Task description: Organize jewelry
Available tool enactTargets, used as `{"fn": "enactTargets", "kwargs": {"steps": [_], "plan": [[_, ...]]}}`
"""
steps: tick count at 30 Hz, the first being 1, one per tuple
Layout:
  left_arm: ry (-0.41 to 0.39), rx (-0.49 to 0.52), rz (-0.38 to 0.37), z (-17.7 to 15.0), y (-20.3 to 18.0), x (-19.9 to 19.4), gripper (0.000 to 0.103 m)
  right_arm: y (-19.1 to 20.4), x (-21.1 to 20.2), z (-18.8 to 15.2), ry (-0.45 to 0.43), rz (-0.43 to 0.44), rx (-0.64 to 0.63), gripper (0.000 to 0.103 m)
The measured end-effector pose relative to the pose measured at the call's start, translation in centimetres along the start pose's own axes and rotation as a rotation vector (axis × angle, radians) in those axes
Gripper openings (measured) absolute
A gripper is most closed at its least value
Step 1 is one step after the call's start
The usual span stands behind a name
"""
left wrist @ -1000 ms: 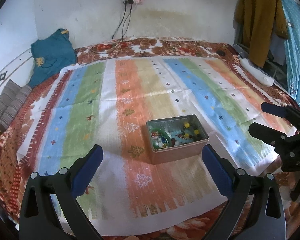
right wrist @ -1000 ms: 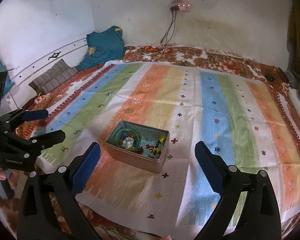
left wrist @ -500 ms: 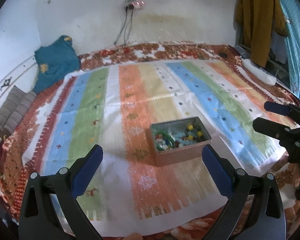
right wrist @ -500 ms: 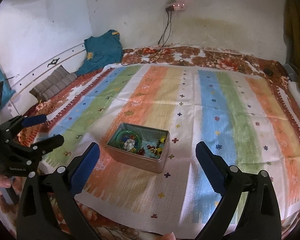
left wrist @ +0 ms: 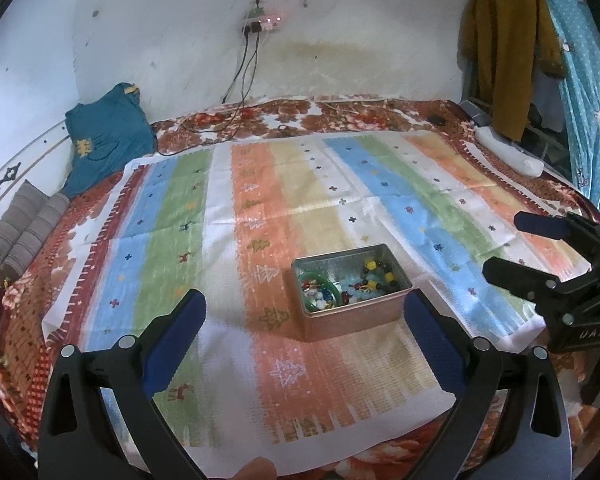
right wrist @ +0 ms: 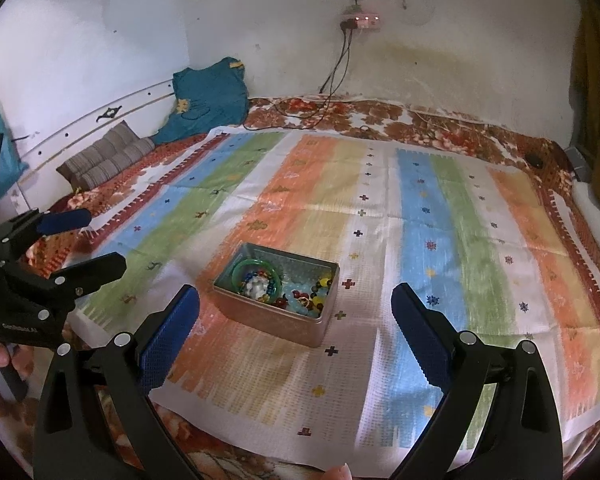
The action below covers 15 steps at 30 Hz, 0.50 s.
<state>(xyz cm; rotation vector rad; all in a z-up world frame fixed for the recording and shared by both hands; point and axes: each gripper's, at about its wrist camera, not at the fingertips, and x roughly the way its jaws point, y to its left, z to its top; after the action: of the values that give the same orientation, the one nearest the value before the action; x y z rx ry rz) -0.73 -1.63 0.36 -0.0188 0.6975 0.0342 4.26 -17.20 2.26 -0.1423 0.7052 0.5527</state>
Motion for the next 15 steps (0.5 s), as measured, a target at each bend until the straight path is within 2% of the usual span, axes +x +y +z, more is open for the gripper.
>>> {"fn": "enactTargets", "kwargs": {"steps": [15], "plan": [[-0.006, -0.019, 0.003, -0.08, 0.18, -0.16, 0.097, -0.09, 0.13, -0.02, -0.001, 0.005, 0.012, 0.098]]}}
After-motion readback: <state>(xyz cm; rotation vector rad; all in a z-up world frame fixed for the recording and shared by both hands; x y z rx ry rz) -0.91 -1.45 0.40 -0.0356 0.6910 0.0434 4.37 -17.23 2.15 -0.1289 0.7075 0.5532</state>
